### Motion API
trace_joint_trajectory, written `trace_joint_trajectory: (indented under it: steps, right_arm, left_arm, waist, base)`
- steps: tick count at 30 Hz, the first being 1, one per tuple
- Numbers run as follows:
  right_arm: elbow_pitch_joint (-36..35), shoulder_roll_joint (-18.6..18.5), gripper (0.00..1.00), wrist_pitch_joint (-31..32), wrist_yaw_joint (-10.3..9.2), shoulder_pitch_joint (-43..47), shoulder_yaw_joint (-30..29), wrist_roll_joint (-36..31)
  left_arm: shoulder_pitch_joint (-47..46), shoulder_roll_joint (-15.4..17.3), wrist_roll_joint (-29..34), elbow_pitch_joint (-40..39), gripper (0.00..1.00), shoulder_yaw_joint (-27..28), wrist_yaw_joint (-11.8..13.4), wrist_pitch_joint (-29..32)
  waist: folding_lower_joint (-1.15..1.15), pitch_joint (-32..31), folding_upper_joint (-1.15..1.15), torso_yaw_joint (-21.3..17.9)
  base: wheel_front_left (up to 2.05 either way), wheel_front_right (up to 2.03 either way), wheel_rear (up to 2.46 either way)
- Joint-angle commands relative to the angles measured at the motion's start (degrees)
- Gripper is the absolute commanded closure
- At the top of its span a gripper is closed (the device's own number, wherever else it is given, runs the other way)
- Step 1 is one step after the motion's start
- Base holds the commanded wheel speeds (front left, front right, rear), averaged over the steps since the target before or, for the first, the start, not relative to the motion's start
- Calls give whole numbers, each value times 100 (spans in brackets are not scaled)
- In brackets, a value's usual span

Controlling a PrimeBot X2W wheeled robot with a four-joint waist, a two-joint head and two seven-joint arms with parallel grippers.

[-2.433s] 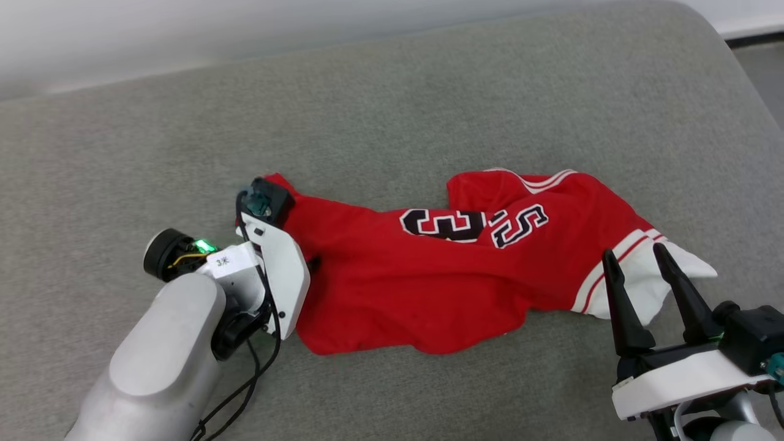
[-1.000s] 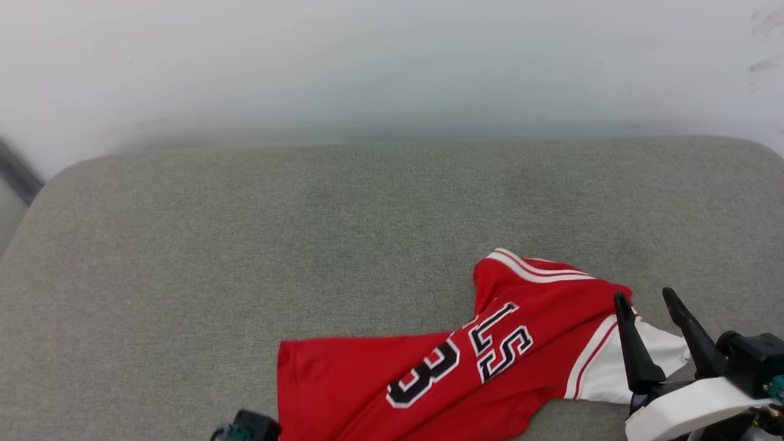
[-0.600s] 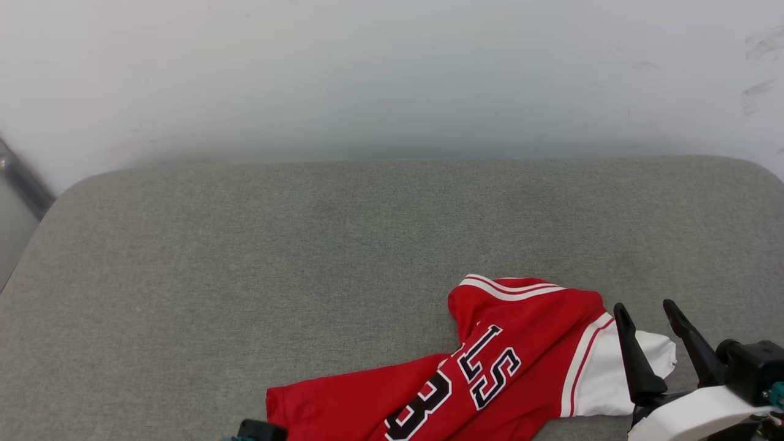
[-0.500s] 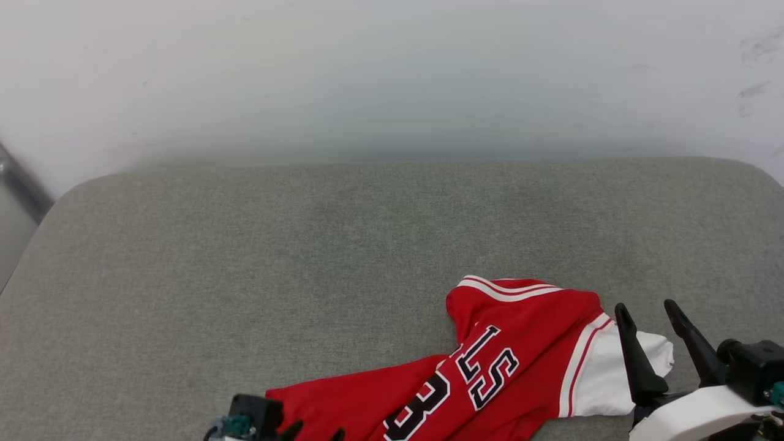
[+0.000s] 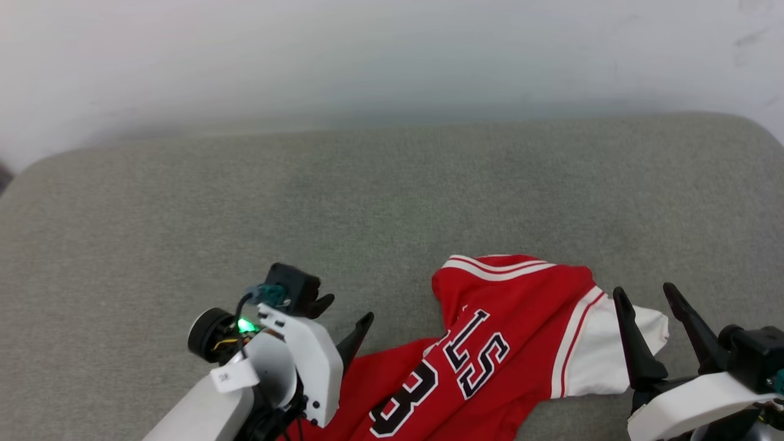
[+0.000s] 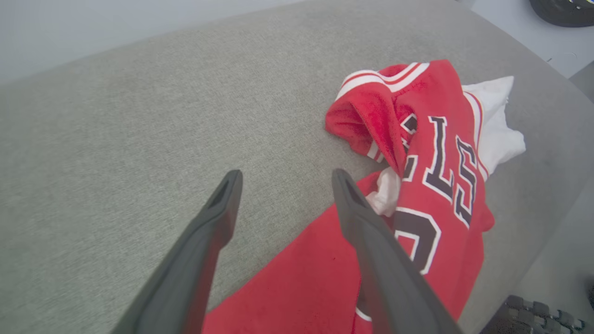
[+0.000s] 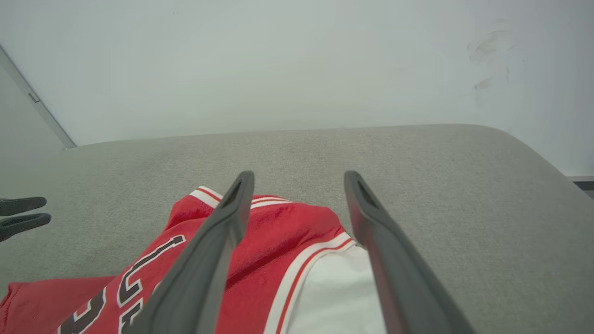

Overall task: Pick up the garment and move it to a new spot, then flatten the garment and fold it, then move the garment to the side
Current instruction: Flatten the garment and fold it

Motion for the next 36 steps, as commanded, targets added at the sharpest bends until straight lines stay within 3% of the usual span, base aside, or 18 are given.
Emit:
trace_joint_trajectory:
  steps: [1, 7, 19, 20, 21, 27, 36]
  right_arm:
    - [9, 7, 0, -11, -2, -93, 5, 2]
    - [97, 7, 0, -104, -2, -257, 43, 66]
    - [354, 7, 0, -292, -2, -449, 61, 138]
    - [370, 7, 0, -298, -2, -451, 60, 135]
    - [387, 7, 0, -307, -2, -456, 59, 142]
    - [444, 7, 0, -277, -2, -440, -24, 181]
    - [548, 7, 0, -231, -2, -226, -162, 232]
  left_arm:
    - [-205, -31, -57, 166, 0, -112, -158, 222]
    - [-771, -46, -201, 744, 0, -521, -569, 1152]
    - [-1089, -3, -405, 1522, 0, -1471, -857, 2352]
    - [-1087, -9, -421, 1537, 62, -1543, -868, 2355]
    - [-1093, -29, -461, 1539, 100, -1587, -875, 2292]
    - [-1318, 36, -270, 1406, 100, -1435, -779, 1493]
    - [-1096, 413, -11, 713, 100, -595, 144, 176]
  waist:
    - [0, 271, 0, -151]
    - [0, 647, 0, -355]
    - [0, 932, 0, -582]
    - [0, 925, 0, -589]
    - [0, 914, 0, -592]
    - [0, 766, 0, -505]
    - [0, 362, 0, -190]
  base:
    - [0, 0, 0]
    - [0, 0, 0]
    - [0, 0, 0]
    - [0, 0, 0]
    - [0, 0, 0]
    - [0, 0, 0]
    - [0, 0, 0]
